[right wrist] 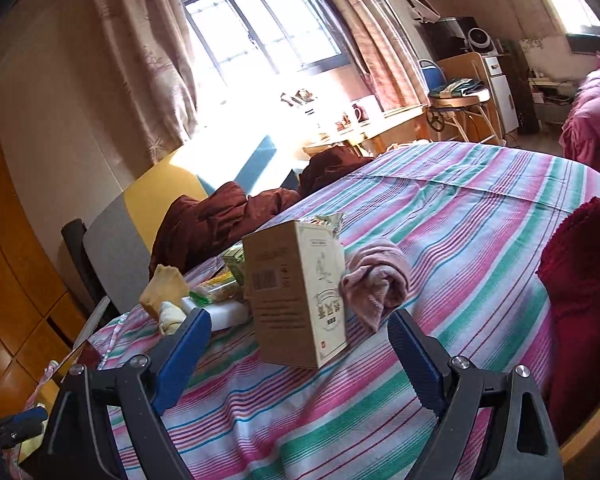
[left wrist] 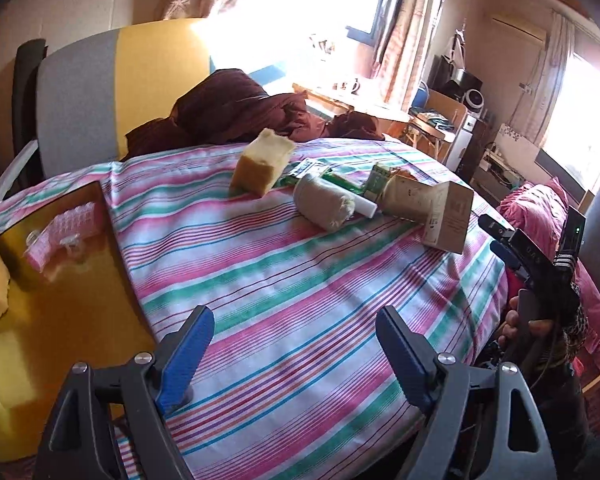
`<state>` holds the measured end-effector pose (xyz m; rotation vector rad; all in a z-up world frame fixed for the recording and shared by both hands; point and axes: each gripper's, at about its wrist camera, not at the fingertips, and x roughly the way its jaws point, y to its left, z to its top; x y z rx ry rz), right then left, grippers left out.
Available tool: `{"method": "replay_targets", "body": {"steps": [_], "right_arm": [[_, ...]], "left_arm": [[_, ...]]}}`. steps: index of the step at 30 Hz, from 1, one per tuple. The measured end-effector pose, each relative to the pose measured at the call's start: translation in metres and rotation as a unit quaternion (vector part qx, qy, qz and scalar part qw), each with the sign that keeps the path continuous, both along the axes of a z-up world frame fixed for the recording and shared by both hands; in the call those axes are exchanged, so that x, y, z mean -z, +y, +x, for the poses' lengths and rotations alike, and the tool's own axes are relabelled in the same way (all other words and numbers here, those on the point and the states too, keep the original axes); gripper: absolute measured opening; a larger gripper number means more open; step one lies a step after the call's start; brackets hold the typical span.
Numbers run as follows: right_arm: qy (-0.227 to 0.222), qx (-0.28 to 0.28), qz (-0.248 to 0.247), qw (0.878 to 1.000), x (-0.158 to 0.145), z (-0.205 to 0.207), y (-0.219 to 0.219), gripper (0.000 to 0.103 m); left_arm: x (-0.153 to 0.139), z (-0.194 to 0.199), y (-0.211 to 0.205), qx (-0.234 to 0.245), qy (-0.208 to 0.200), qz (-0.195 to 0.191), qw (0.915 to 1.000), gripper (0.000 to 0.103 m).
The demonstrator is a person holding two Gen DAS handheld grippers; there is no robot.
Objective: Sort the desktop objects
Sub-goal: 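Move both open tools back toward the remaining items on the table, then grasp the cardboard box with the left tool while the right tool reaches toward the pink knitted cloth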
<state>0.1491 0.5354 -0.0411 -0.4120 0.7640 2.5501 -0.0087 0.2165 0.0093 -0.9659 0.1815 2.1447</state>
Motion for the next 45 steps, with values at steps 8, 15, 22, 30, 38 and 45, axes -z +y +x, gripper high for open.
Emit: {"method": "replay_targets", "body": {"steps": [8,15,22,30,38,45], "right_arm": [[0.068,0.035,-0.008,0.997,-0.03,0.023,0.024,0.095],[0.112,0.047,-0.019,0.992,-0.047,0.036,0.038,0.1],[0.113,0.033,-0.034,0.992,-0.036,0.029,0.048,0.101],[0.122,0.024,-0.029,0.992,-0.033,0.03,0.05,0.102],[0.108,0.022,-0.011,0.994,-0.03,0.027,0.048,0.103],[0.048,0.009,-0.01,0.999,-0.018,0.009,0.047,0.103]], "left_arm": [[-0.006,0.016,0.118,0.139,-0.009,0.007,0.9902,0.084],[0.006,0.035,0.212,0.223,0.007,-0.017,0.9746,0.085],[0.018,0.03,0.253,0.225,0.007,-0.037,0.9736,0.085],[0.031,0.02,0.286,0.214,-0.006,-0.052,0.9754,0.085],[0.04,0.004,0.281,0.181,-0.012,-0.033,0.9829,0.054],[0.028,0.001,0.231,0.166,-0.023,-0.006,0.9859,0.054]]}}
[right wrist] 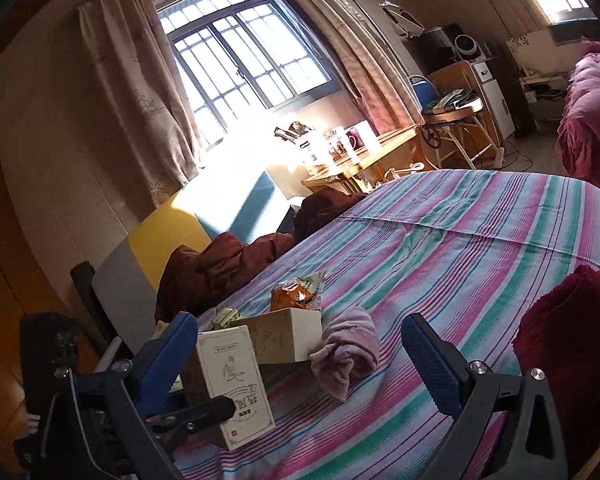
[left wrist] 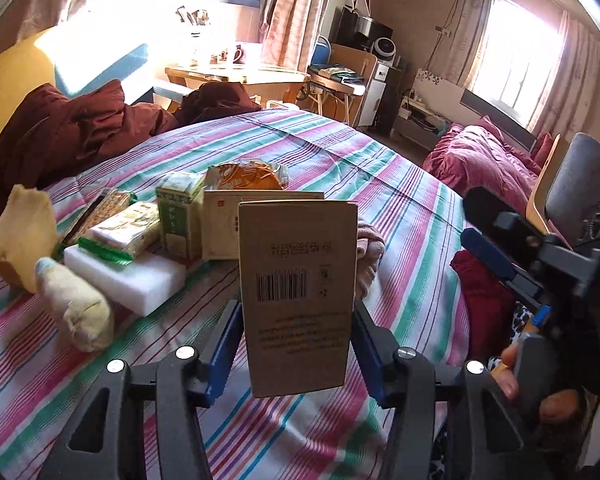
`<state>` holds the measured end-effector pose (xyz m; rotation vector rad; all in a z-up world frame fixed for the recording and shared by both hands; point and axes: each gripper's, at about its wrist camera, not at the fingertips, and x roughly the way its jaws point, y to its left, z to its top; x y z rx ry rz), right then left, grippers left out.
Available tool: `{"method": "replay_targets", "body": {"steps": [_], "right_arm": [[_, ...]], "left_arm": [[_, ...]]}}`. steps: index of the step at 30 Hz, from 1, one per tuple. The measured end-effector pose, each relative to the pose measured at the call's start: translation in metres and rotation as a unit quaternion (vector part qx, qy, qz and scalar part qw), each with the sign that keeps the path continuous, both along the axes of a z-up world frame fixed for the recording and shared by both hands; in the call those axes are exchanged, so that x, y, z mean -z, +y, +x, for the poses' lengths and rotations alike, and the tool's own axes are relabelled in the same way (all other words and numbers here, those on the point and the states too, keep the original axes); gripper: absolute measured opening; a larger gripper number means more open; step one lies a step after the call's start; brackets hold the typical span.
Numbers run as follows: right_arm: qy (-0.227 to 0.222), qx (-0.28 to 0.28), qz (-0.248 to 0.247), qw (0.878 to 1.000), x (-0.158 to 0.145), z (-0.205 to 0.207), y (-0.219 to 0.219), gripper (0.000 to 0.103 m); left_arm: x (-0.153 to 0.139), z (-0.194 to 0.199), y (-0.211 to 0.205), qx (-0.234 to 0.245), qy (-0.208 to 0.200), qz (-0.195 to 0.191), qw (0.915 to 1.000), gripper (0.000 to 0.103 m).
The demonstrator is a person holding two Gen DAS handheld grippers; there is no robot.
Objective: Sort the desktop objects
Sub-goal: 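Grasp the cardboard box with the left tool while the right tool reaches toward the pink knitted cloth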
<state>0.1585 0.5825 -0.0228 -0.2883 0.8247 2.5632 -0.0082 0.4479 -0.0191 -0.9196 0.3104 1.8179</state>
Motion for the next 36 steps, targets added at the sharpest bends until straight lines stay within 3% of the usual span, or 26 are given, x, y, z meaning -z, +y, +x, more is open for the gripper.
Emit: {"method": "replay_targets", "body": {"steps": [6,12,17,21,31,33,36], "right_arm": [[-0.06,-0.022,-0.005,0.998,0.014,-0.021,0.001,0.101],[-0.124,-0.02,0.017,0.992,0.019,-0.045,0.004,0.079],[-0.177,0.002,0.043,0.983,0.02,-0.066,0.011,0.074],[-0.211,0.026,0.047,0.976,0.027,-0.075,0.022,0.066],[-0.23,0.025,0.06,0.971,0.037,-0.082,0.019,0.049],[-0.228,0.028,0.058,0.971,0.037,-0.082,0.019,0.048],[-0.225,0.03,0.06,0.972,0.037,-0.081,0.018,0.048]], "left_arm": [[-0.001,0.008,-0.073,-0.014,0.006,-0.014,0.9998,0.054],[0.008,0.003,-0.146,-0.061,-0.032,-0.005,0.9976,0.054],[0.014,0.003,-0.181,-0.089,-0.04,0.008,0.9952,0.054],[0.02,-0.002,-0.19,-0.101,-0.051,0.025,0.9933,0.054],[0.03,-0.01,-0.187,-0.119,-0.047,0.044,0.9908,0.056],[0.029,-0.01,-0.184,-0.119,-0.041,0.05,0.9908,0.064],[0.03,-0.009,-0.178,-0.111,-0.041,0.056,0.9914,0.067]]}}
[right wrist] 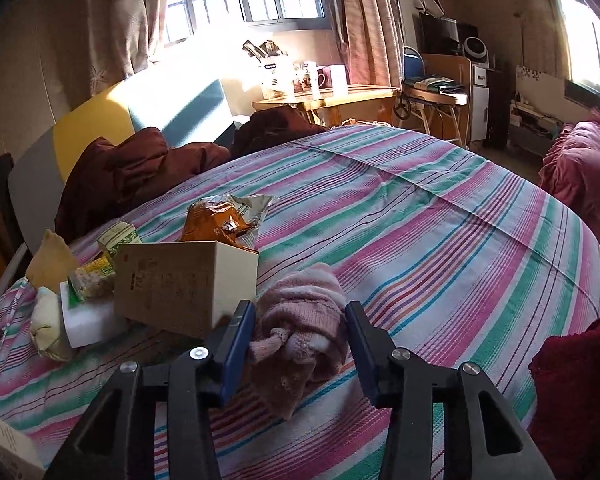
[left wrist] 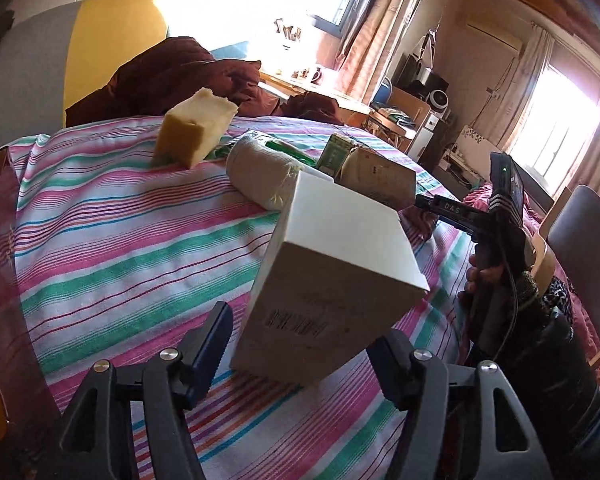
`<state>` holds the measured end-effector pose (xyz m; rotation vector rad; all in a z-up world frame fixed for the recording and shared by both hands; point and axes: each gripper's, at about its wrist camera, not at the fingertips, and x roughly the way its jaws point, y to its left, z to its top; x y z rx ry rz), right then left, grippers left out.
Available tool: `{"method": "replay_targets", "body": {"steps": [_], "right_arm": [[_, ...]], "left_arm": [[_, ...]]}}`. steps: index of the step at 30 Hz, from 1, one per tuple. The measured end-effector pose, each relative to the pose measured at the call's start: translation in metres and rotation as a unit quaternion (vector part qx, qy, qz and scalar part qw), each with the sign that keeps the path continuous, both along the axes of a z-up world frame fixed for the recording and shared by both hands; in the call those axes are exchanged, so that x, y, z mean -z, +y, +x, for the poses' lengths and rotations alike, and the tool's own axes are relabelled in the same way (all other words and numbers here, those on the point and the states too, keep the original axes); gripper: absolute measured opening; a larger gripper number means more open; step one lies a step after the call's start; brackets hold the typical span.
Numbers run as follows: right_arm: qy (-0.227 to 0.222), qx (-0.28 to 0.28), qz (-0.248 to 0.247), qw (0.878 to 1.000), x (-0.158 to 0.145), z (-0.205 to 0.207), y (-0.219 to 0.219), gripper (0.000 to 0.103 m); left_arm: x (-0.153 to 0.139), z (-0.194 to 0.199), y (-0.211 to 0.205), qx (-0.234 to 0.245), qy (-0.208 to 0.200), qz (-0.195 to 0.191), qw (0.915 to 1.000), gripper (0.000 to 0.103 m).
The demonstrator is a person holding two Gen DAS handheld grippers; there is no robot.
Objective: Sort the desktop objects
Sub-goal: 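Close the right tool on the pink knitted cloth and lift it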
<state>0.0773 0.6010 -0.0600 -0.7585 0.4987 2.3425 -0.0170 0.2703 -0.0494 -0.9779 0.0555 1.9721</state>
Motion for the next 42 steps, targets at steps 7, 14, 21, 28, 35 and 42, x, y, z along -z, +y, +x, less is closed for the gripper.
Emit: {"method": "replay_targets", "body": {"steps": [7,14,21,28,35,42], "right_arm": [[0.003,0.005,-0.001,1.0,0.001,-0.003,0.0,0.049],[0.007,0.009,-0.013,1.0,0.004,-0.005,0.003,0.054],[0.01,0.012,-0.015,1.0,0.006,-0.006,0.002,0.048],[0.008,0.012,-0.023,1.0,0.01,-0.006,0.005,0.045],[0.006,0.015,-0.033,0.999,0.012,-0.007,0.008,0.052],[0.019,0.02,-0.034,0.999,0.011,-0.002,0.007,0.059]], "left_arm": [[0.004,0.001,0.007,-0.013,0.026,-0.021,0.9993,0.068],[0.01,-0.012,0.0,-0.035,-0.014,0.009,0.9993,0.068],[0.021,-0.016,0.0,-0.045,-0.004,0.014,0.9989,0.068],[0.026,-0.019,-0.004,-0.029,-0.005,0.045,0.9986,0.07],[0.027,-0.023,-0.011,-0.036,-0.014,0.072,0.9966,0.077],[0.027,-0.021,-0.01,-0.035,-0.007,0.074,0.9966,0.085]]}}
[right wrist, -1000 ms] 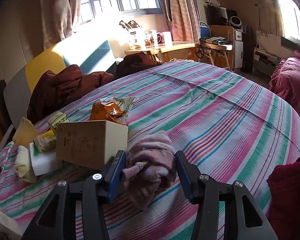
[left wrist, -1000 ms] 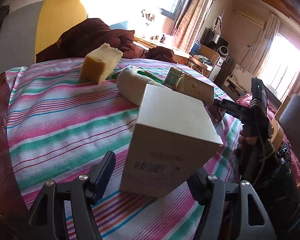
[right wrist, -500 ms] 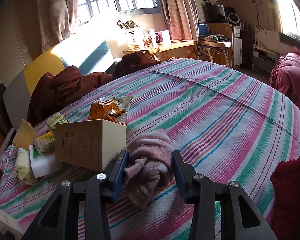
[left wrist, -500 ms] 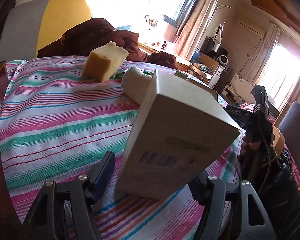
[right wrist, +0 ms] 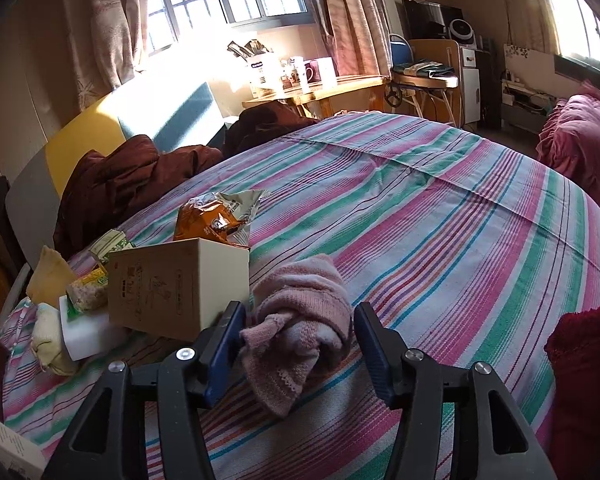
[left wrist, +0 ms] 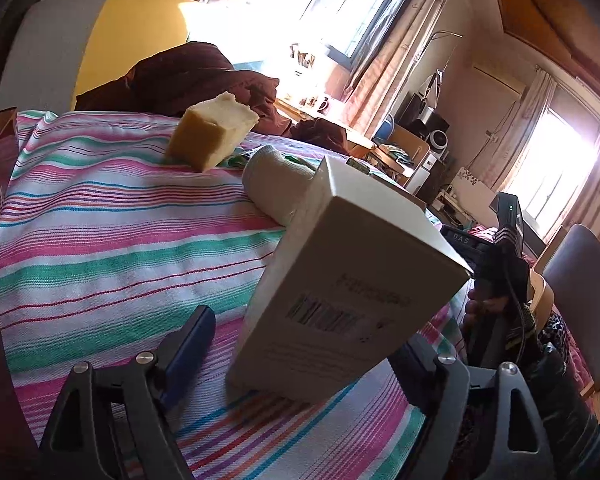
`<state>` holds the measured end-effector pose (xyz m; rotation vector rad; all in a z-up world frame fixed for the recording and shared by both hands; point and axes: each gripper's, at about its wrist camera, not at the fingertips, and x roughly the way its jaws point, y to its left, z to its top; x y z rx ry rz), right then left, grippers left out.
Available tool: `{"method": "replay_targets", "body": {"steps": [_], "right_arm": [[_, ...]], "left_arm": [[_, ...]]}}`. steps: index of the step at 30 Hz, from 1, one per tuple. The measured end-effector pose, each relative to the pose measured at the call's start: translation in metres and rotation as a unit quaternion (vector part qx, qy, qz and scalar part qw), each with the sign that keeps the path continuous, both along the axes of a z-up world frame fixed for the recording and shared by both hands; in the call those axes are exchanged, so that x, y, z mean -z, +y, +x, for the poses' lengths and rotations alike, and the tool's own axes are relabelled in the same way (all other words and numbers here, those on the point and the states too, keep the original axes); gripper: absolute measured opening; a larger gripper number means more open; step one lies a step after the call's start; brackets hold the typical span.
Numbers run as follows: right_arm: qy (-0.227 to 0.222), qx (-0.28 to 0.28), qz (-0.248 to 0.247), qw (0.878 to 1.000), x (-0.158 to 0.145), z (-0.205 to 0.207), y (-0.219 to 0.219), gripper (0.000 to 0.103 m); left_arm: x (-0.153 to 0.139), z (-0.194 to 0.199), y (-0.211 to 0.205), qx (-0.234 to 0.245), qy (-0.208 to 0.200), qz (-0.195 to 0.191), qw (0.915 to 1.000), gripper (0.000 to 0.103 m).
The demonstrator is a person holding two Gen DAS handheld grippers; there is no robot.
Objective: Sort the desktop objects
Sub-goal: 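Close the right tool on the pink knitted cloth and lift it, then carry the white box and pink cloth over the gold tray and open both tools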
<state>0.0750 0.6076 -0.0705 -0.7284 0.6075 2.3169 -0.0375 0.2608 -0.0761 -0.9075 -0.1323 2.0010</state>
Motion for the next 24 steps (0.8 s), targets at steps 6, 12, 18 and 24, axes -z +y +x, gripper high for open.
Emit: {"method": "replay_targets", "body": {"steps": [6,12,18,24], "right_arm": [[0.016,0.006,0.006,1.0,-0.003,0.005,-0.002,0.061],[0.018,0.007,0.008,1.0,-0.004,0.006,-0.003,0.064],[0.0,0.007,-0.01,1.0,-0.003,0.002,0.002,0.066],[-0.031,0.011,0.001,0.999,-0.004,-0.009,0.004,0.067]], "left_arm": [[0.0,0.002,0.001,-0.001,0.006,-0.007,1.0,0.086],[0.001,0.003,0.002,0.001,0.009,-0.013,0.9999,0.086],[0.0,0.003,0.002,0.002,0.008,-0.013,0.9999,0.086],[0.0,0.004,0.003,0.002,0.008,-0.014,0.9999,0.086]]}}
